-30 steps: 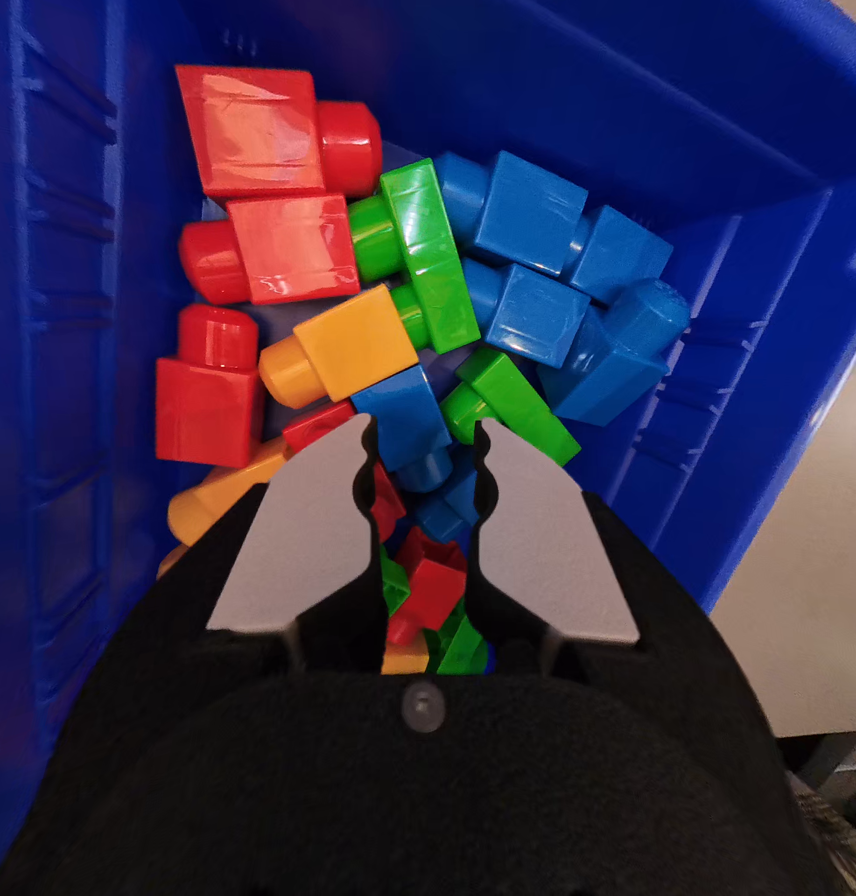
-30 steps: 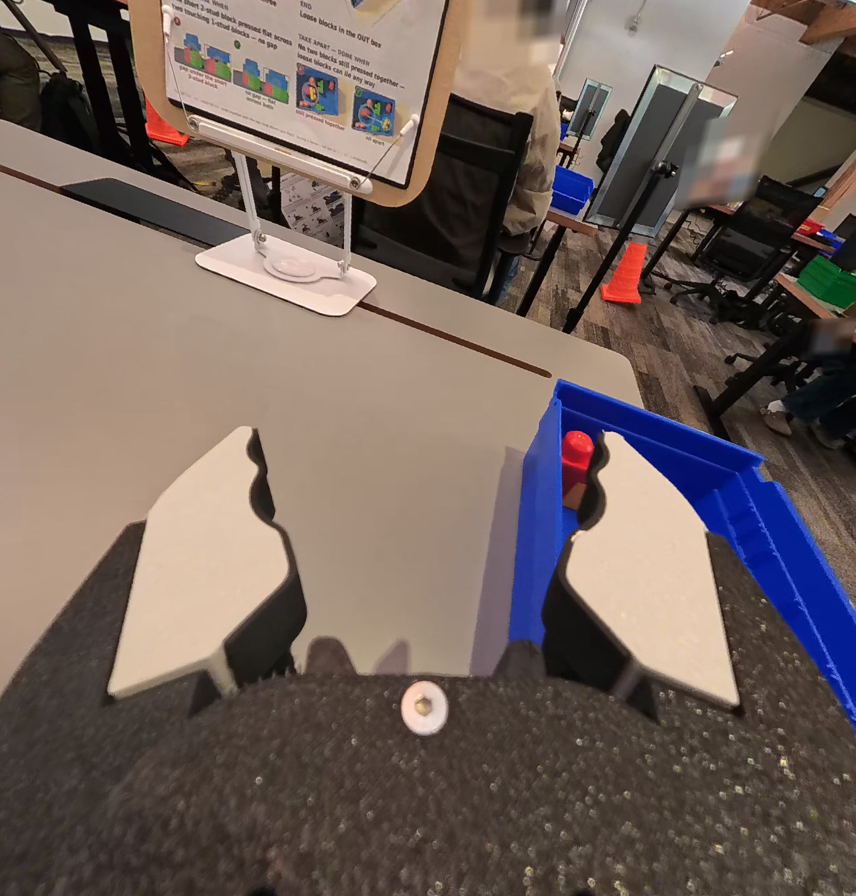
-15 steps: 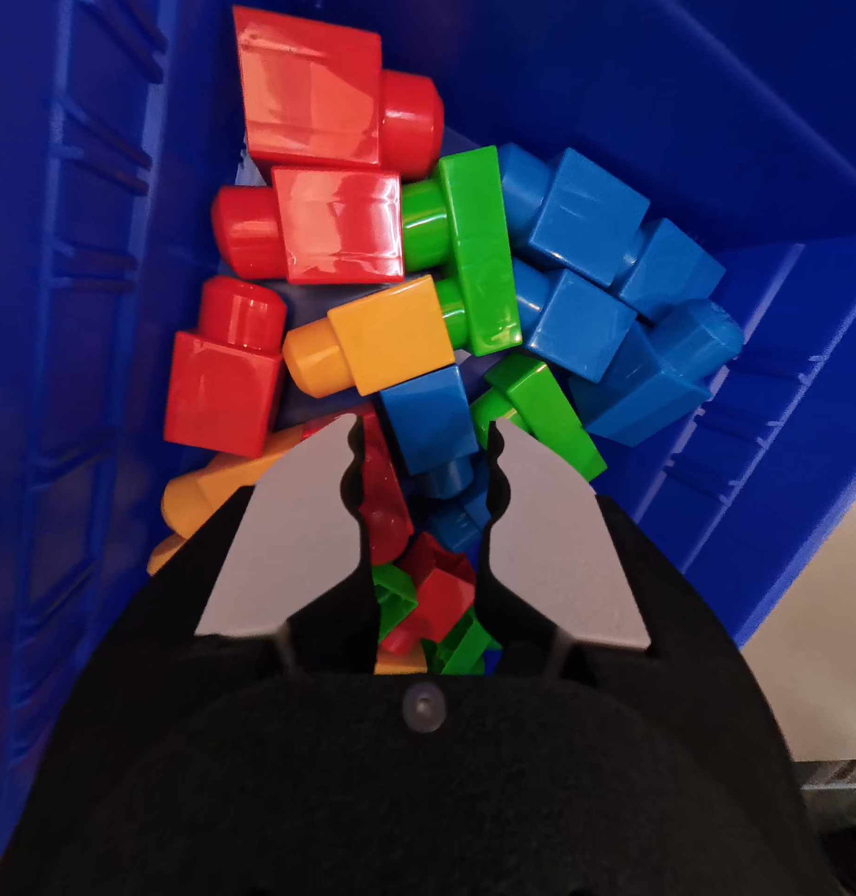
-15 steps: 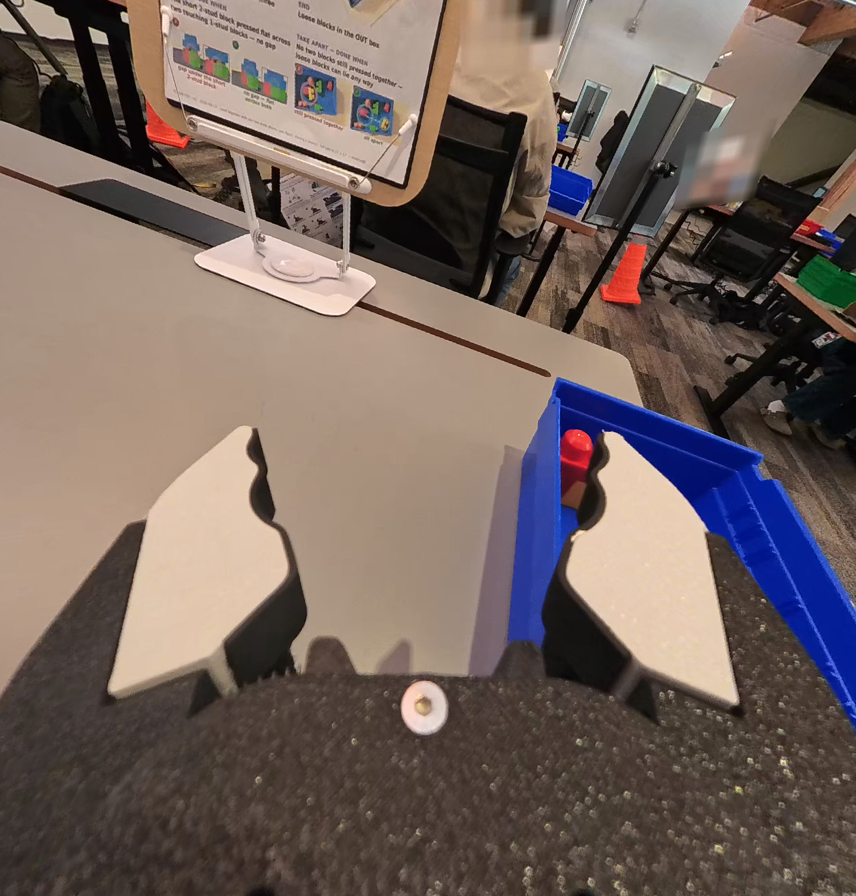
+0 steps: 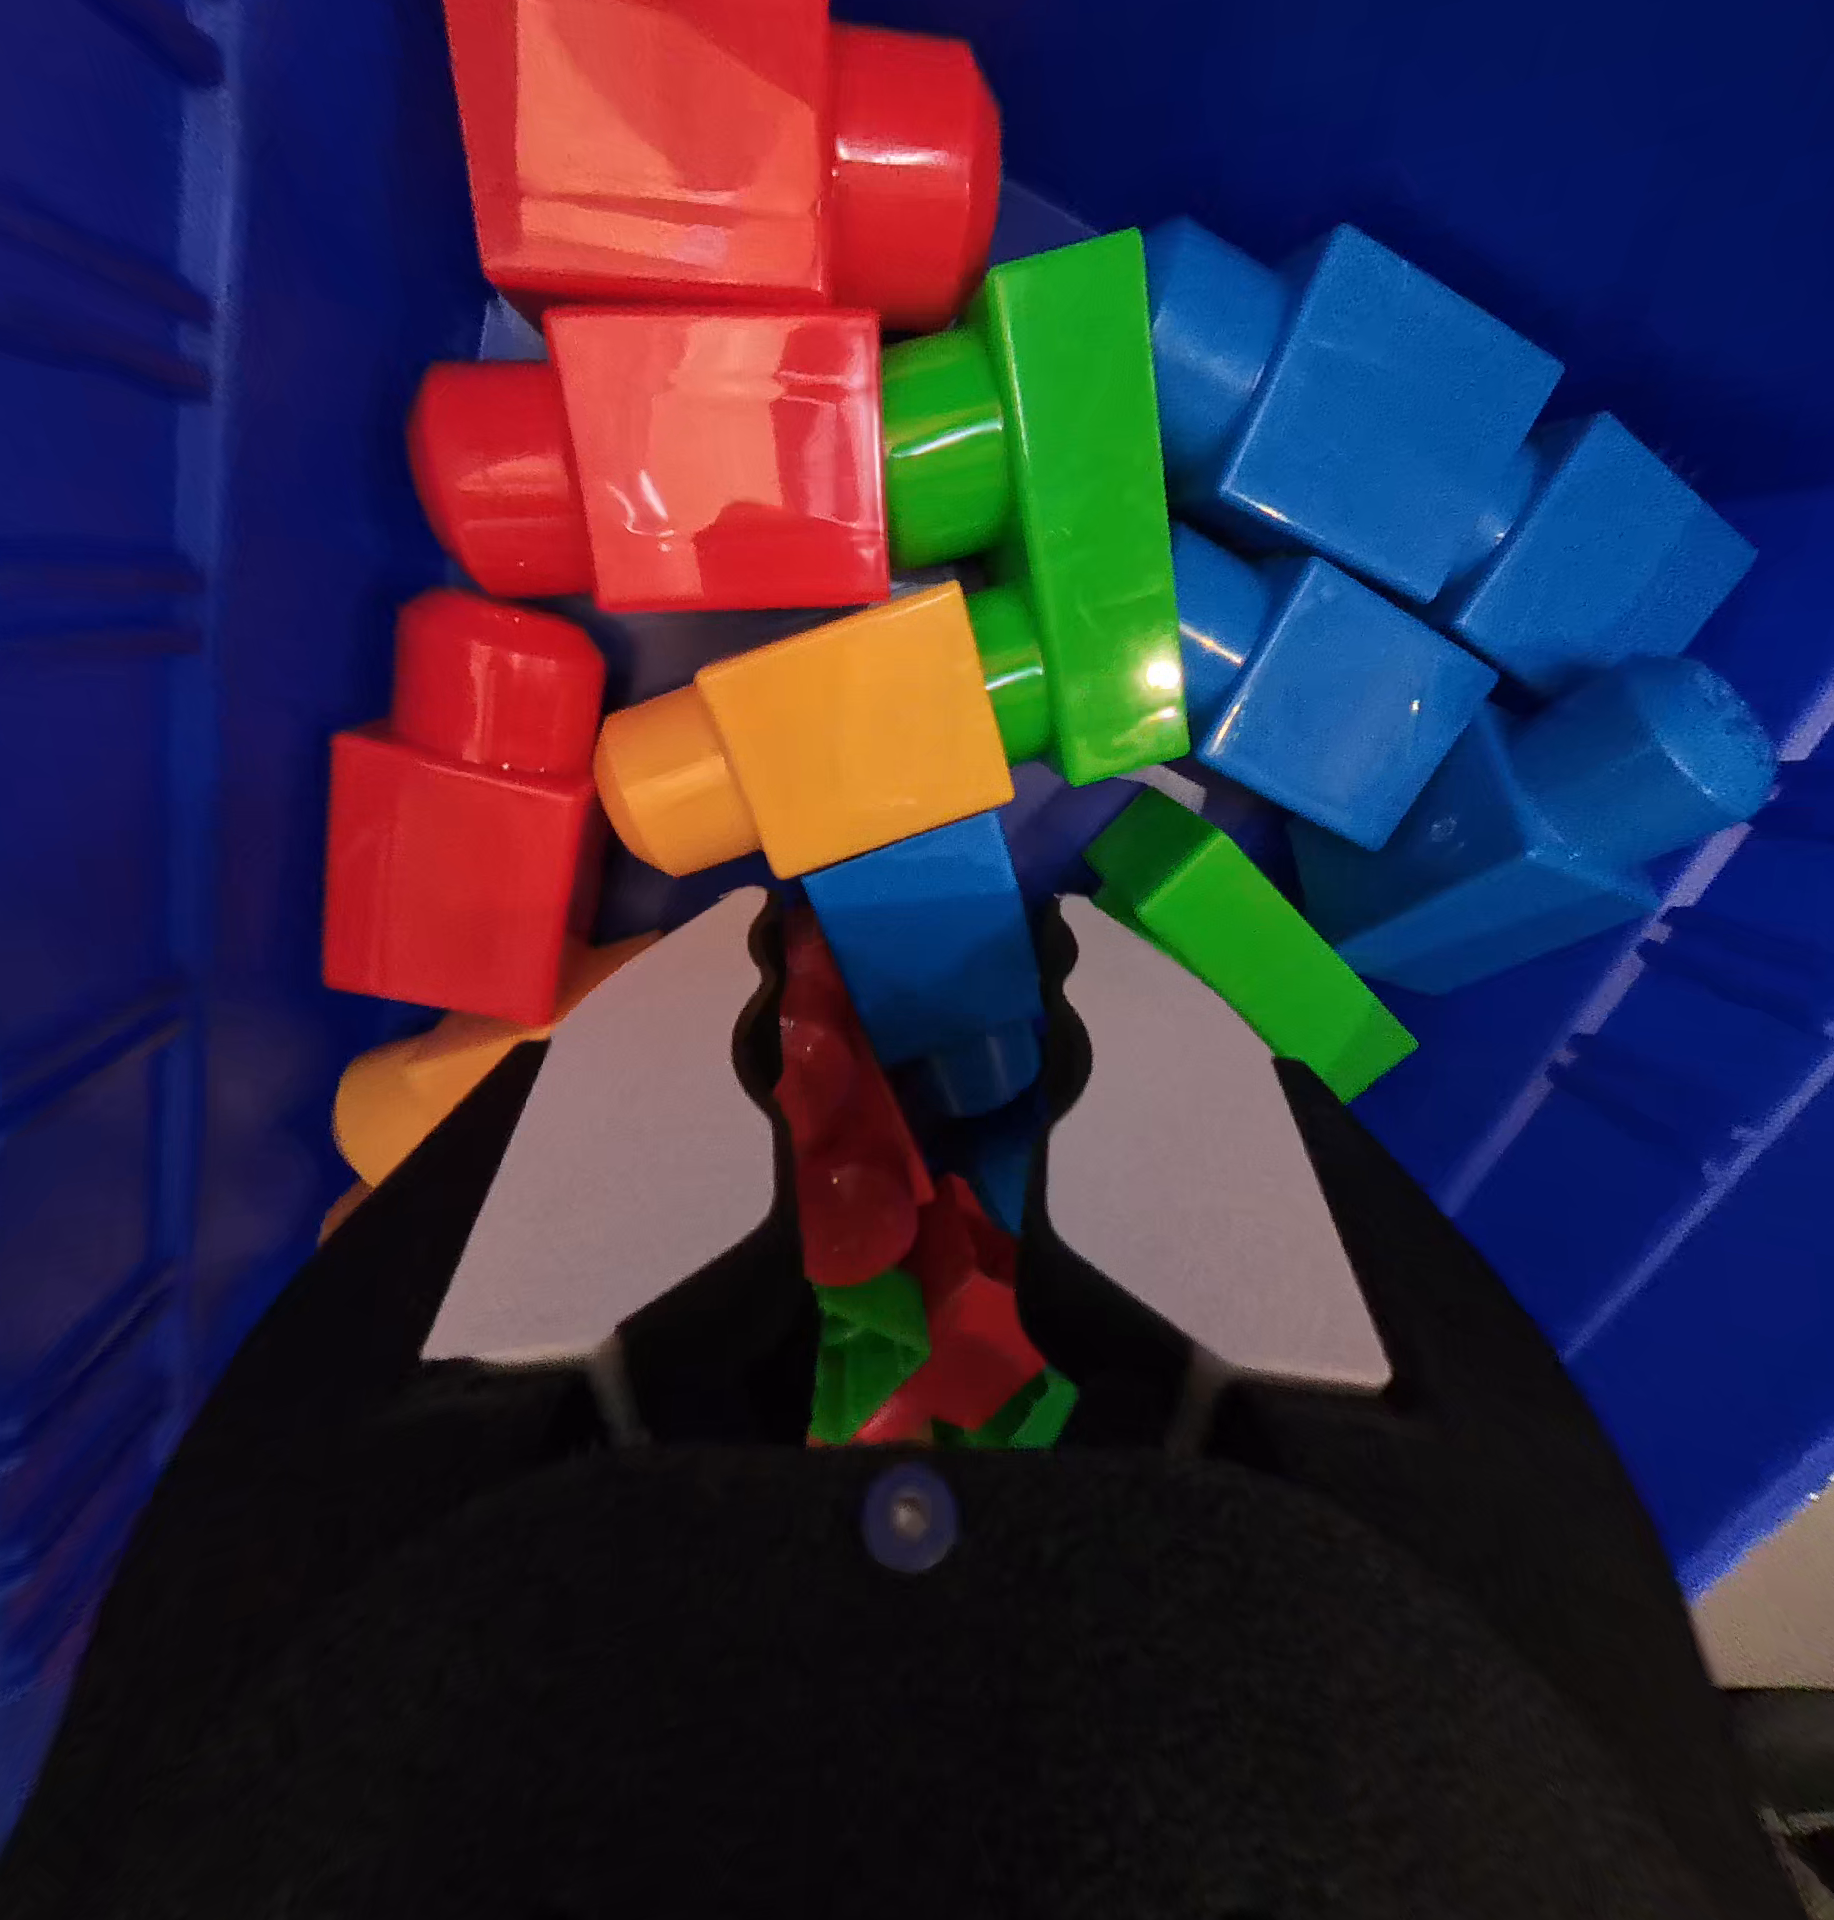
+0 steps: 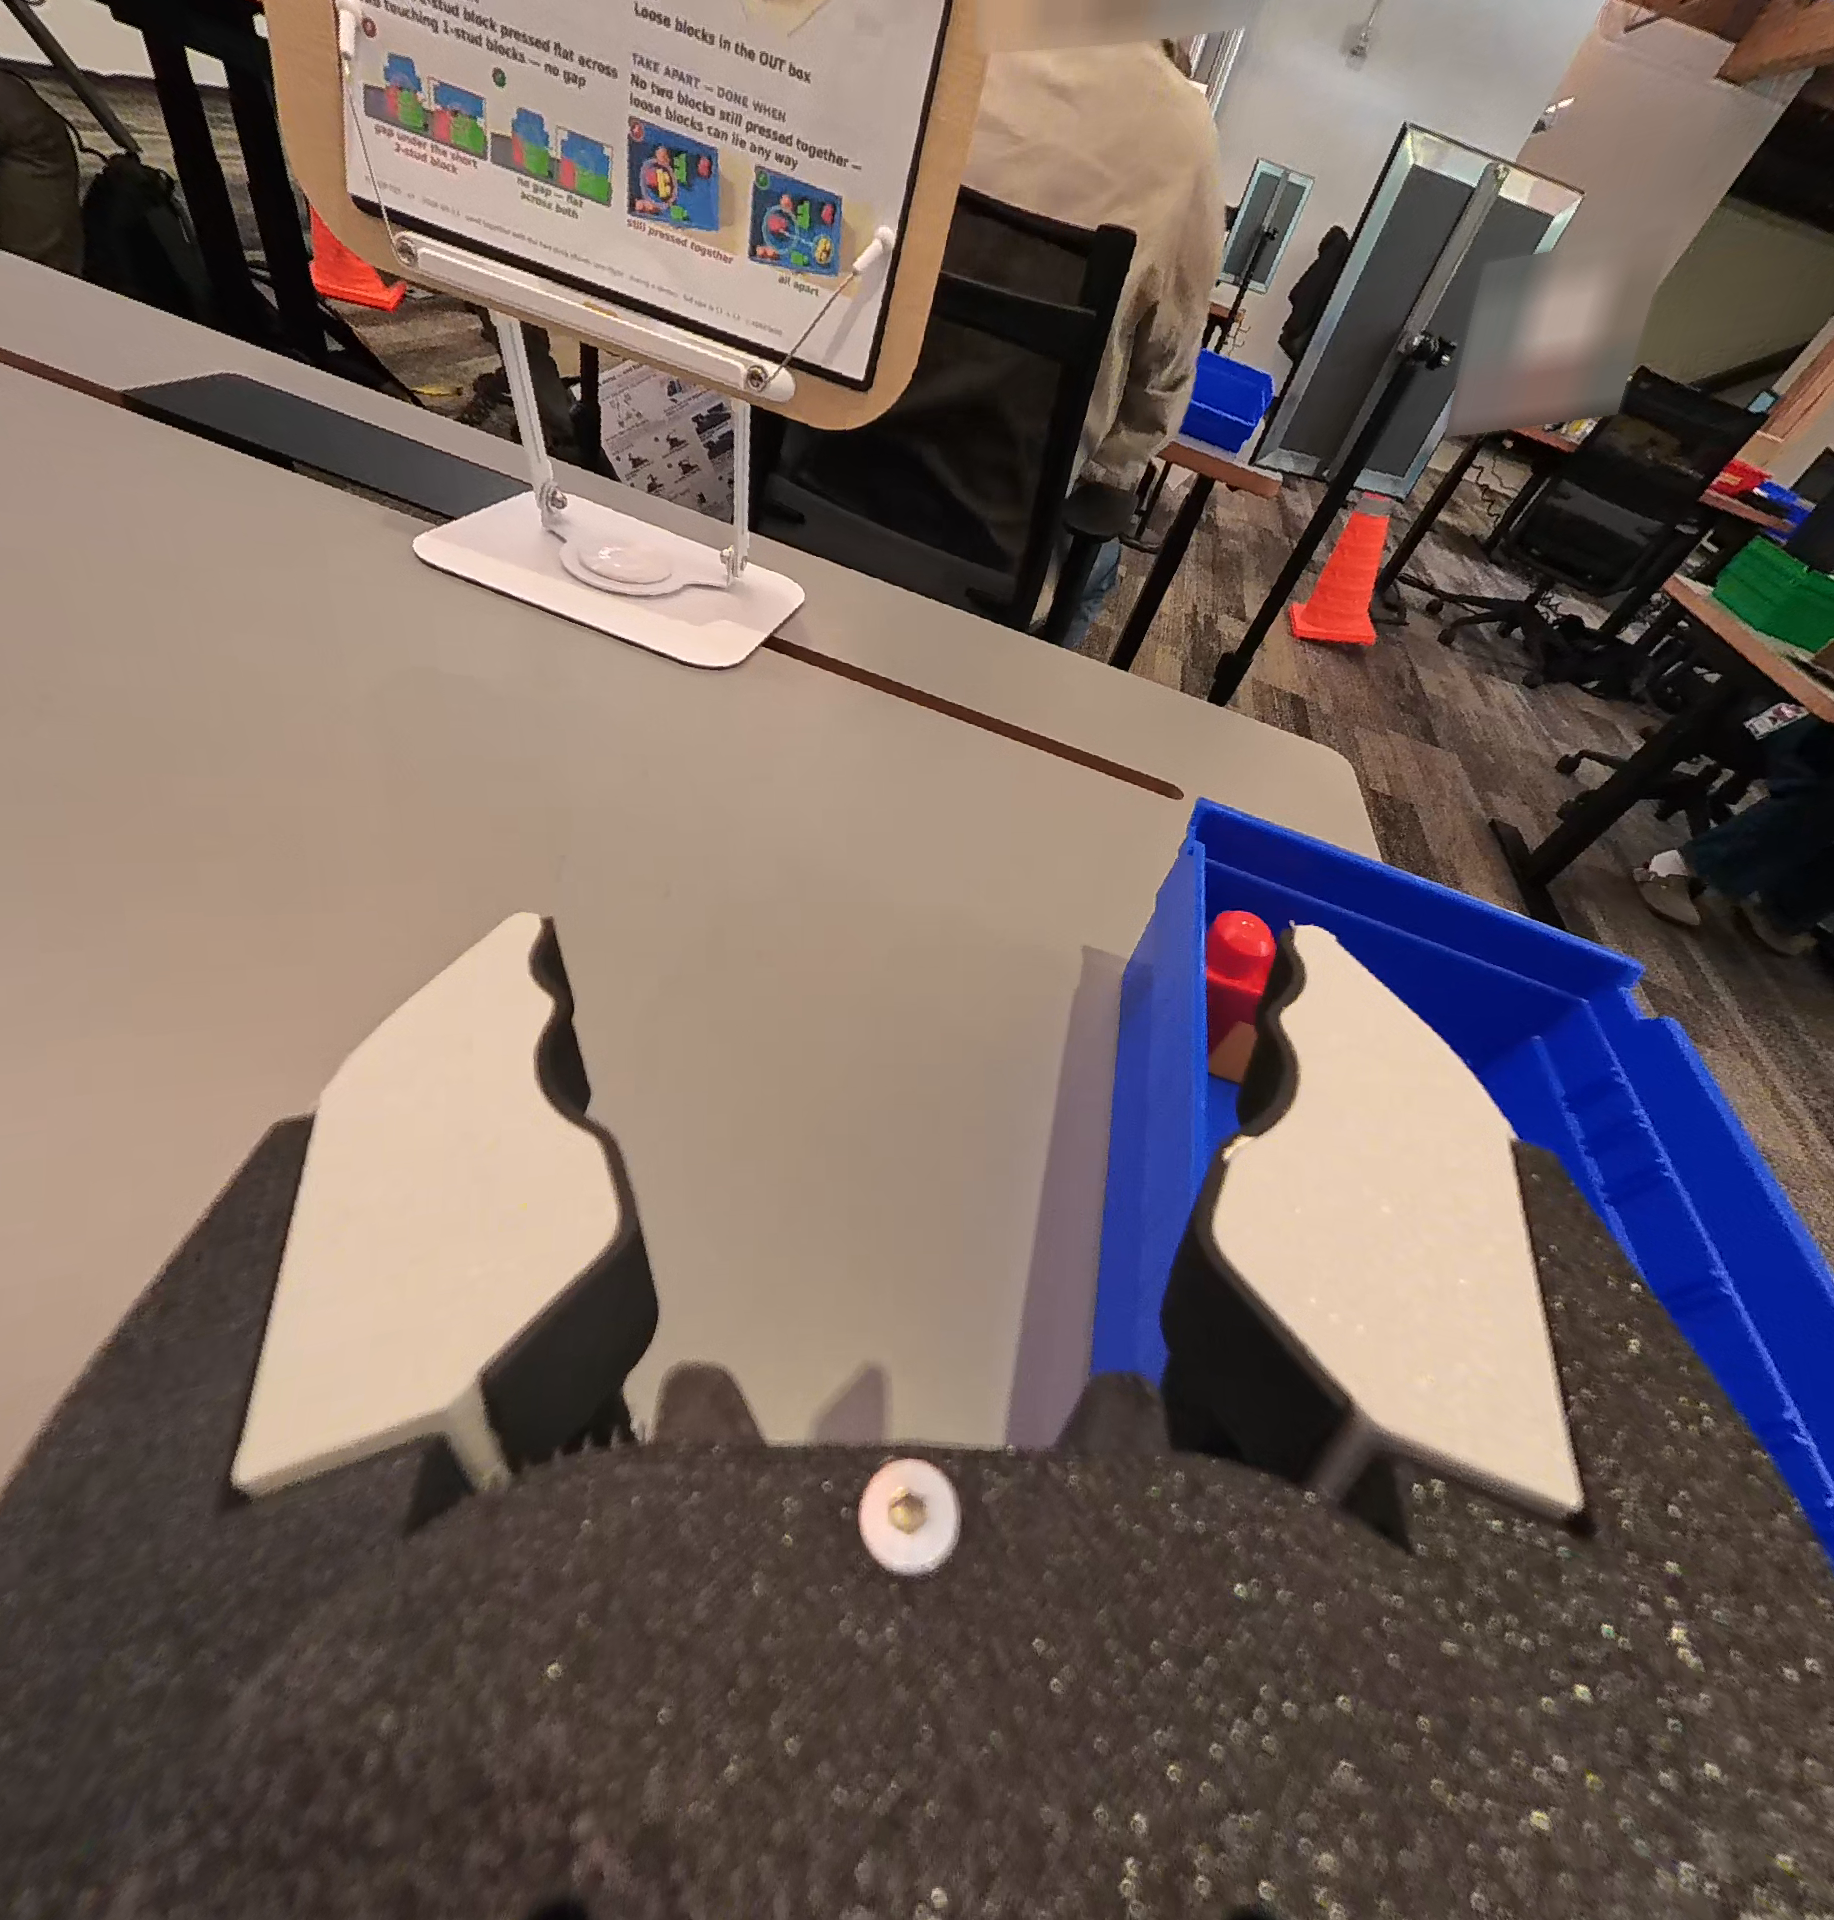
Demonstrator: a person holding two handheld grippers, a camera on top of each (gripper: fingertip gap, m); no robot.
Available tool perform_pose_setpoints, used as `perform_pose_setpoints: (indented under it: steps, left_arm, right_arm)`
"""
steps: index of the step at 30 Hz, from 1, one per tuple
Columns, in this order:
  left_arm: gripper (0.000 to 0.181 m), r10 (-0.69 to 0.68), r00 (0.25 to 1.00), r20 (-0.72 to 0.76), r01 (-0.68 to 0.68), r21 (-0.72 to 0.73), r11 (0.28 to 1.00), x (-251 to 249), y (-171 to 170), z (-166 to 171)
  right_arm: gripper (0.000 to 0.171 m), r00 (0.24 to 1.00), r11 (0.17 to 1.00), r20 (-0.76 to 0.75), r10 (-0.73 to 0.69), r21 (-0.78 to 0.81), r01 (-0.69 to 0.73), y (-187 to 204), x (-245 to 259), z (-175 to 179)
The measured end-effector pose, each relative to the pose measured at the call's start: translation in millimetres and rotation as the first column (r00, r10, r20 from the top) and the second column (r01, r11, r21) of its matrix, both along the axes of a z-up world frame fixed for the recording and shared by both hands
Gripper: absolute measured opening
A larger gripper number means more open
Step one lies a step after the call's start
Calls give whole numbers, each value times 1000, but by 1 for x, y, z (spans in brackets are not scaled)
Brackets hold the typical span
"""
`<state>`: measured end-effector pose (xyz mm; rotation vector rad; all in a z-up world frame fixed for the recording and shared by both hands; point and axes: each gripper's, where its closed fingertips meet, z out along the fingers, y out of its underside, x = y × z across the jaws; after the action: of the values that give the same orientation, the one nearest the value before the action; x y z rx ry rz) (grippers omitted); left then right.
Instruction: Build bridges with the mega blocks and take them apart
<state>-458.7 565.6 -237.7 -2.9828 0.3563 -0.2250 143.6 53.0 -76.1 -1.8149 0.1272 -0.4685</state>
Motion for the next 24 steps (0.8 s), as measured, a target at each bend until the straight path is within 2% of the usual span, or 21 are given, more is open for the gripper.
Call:
perform_pose_setpoints:
  steps: [5, 10, 16, 24]
  left_arm:
    - [45, -51, 997, -55, 52, 28, 998, 0, 1, -1]
    - [45, -44, 997, -67, 47, 36, 998, 0, 0, -1]
    - [38, -145, 985, -90, 139, -63, 988, 2, -11, 2]
    - [37, -205, 976, -68, 198, -96, 976, -1, -15, 17]
  right_arm:
    - [123, 1000, 1000, 0, -1, 5, 1, 0, -1, 0]
    - [123, 1000, 1000, -1, -3, 10, 3, -2, -1, 0]
    - [123, 1000, 1000, -3, -2, 13, 2, -5, -2, -1]
    - [123, 1000, 1000, -5, -1, 13, 1, -6, -2, -3]
